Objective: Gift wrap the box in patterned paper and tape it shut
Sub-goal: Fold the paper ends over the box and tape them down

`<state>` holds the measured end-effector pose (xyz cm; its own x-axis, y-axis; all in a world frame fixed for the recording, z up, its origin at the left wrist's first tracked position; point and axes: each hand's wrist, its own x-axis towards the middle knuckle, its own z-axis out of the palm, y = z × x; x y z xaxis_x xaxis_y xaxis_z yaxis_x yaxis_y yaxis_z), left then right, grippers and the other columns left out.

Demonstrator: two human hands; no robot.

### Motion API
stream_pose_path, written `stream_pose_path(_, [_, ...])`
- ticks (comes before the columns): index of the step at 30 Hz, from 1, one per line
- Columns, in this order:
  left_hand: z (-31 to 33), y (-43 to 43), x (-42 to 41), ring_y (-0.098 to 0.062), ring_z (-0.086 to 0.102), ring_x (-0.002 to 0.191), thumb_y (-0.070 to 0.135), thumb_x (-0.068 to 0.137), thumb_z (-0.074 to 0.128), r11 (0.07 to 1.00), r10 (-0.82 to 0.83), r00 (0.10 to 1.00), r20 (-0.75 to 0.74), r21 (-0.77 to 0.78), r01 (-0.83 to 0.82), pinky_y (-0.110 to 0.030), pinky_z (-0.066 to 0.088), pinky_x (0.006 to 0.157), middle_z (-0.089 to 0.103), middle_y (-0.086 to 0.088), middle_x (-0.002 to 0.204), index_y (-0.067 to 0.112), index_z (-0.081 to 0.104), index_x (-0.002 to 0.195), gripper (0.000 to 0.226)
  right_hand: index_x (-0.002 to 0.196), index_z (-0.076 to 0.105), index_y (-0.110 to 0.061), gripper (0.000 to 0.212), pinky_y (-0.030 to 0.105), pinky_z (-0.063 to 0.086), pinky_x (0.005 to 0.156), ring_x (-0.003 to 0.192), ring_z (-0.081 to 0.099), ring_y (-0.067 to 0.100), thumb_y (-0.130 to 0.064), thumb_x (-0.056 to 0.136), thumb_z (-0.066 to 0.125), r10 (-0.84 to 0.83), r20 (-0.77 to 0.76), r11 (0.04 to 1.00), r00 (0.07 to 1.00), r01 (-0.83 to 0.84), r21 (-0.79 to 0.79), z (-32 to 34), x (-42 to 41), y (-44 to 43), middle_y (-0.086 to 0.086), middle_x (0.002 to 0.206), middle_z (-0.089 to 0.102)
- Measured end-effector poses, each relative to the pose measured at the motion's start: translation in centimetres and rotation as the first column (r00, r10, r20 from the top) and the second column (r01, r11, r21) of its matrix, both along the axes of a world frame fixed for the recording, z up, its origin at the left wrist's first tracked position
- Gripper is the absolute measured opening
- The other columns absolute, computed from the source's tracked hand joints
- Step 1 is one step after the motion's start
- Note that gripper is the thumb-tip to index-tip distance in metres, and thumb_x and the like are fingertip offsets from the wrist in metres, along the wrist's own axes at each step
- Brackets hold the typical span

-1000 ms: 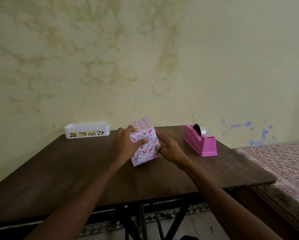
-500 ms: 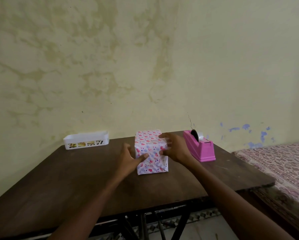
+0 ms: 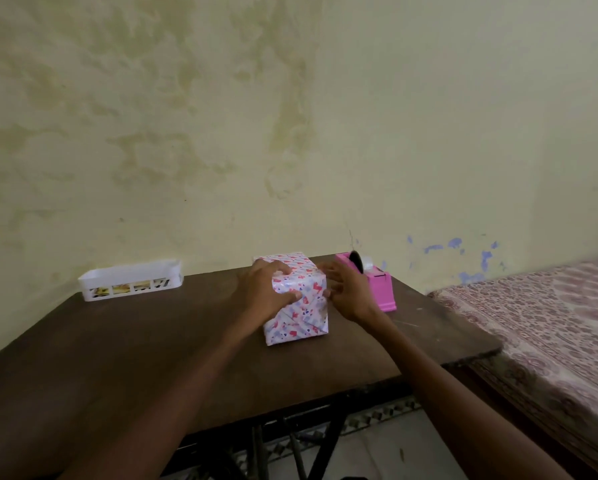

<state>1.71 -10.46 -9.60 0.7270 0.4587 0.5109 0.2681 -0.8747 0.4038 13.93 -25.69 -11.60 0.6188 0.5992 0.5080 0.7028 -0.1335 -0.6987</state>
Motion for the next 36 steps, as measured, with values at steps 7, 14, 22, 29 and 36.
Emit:
stream_pose_path(7, [-0.2,-3.1,3.0,-0.018,0.049,0.115,0.056,0.066,0.075,0.966,0.023,0.999,-0.048,0.258,-0.01,-0.039,0.045,0.09,0.051,0.009,0.12,0.031,0.045,0.11,0.059,0.098,0.07,-0.013,0.023,0.036,0.057,0.078,0.088,0.065,0.021,-0.01,0.092,0.048,-0.578,0.053,0.8,0.815,0.578,-0.163,0.6,7.3,-5.3,0.003,0.103,0.072])
stream_pose_path(14, [-0.4,-3.4,3.9,-0.019,0.049,0.117,0.056,0.073,0.071,0.95,0.034,0.996,-0.085,0.312,-0.005,-0.041,0.048,0.09,0.05,0.006,0.127,0.031,0.042,0.12,0.06,0.113,0.057,0.002,0.045,0.032,0.056,0.061,0.086,0.064,0.028,-0.04,0.103,0.044,-0.353,-0.576,0.932,0.737,0.222,-0.286,2.6,11.7,-5.5,0.017,0.104,0.059])
stream_pose_path(22, [-0.7,-3.5,4.4,-0.02,0.044,0.127,0.06,0.076,0.067,0.94,0.072,0.992,-0.106,0.339,-0.032,-0.043,0.046,0.098,0.044,0.005,0.14,0.03,0.034,0.134,0.073,0.114,0.059,-0.001,0.028,0.045,0.06,0.08,0.088,0.067,0.034,-0.011,0.09,0.07,-0.379,-0.737,0.914,0.56,0.101,-0.393,4.7,13.3,-4.2,0.021,0.102,0.059])
stream_pose_path(29, [-0.6,-3.6,4.5,-0.021,0.044,0.127,0.06,0.075,0.068,0.941,0.08,0.99,-0.114,0.335,-0.038,-0.046,0.047,0.097,0.043,0.004,0.142,0.03,0.033,0.136,0.076,0.102,0.064,-0.002,0.016,0.055,0.056,0.073,0.093,0.062,0.038,-0.005,0.087,0.07,-0.127,-0.89,0.989,0.438,0.122,-0.081,4.0,12.5,-5.4,0.02,0.109,0.058])
stream_pose_path(36, [-0.6,-3.9,4.1,-0.022,0.043,0.129,0.059,0.076,0.068,0.947,0.086,0.989,-0.12,0.318,-0.044,-0.046,0.046,0.099,0.042,0.003,0.144,0.031,0.033,0.137,0.076,0.124,0.056,0.006,0.038,0.052,0.059,0.067,0.108,0.058,0.033,-0.004,0.089,0.067,0.04,-0.891,0.981,0.452,0.151,0.121,1.5,12.1,-5.7,0.019,0.122,0.055])
